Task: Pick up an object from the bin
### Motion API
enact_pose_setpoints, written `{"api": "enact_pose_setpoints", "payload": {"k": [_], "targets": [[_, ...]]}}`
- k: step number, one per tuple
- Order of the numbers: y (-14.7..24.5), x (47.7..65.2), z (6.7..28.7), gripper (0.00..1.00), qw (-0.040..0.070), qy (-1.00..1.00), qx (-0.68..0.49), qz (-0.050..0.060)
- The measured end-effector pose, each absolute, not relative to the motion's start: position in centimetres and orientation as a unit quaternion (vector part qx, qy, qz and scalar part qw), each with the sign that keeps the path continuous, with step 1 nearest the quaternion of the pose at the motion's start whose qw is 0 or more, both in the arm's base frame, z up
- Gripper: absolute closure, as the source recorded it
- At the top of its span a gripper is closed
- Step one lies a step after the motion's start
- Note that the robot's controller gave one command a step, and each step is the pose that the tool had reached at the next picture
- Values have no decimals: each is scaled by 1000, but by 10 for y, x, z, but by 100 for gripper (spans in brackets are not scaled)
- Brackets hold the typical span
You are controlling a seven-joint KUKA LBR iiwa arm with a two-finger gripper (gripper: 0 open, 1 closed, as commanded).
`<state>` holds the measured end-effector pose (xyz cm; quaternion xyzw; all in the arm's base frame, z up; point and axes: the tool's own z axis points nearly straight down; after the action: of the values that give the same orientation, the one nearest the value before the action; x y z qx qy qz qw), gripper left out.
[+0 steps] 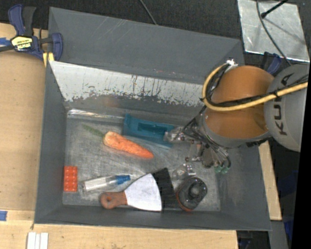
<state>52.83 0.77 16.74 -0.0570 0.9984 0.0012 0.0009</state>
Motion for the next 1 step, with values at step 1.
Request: {"api": "enact_pose_setpoints", "payload": {"k": [1], "targets": [[25, 551, 174, 0, 0, 992, -129, 0]]}}
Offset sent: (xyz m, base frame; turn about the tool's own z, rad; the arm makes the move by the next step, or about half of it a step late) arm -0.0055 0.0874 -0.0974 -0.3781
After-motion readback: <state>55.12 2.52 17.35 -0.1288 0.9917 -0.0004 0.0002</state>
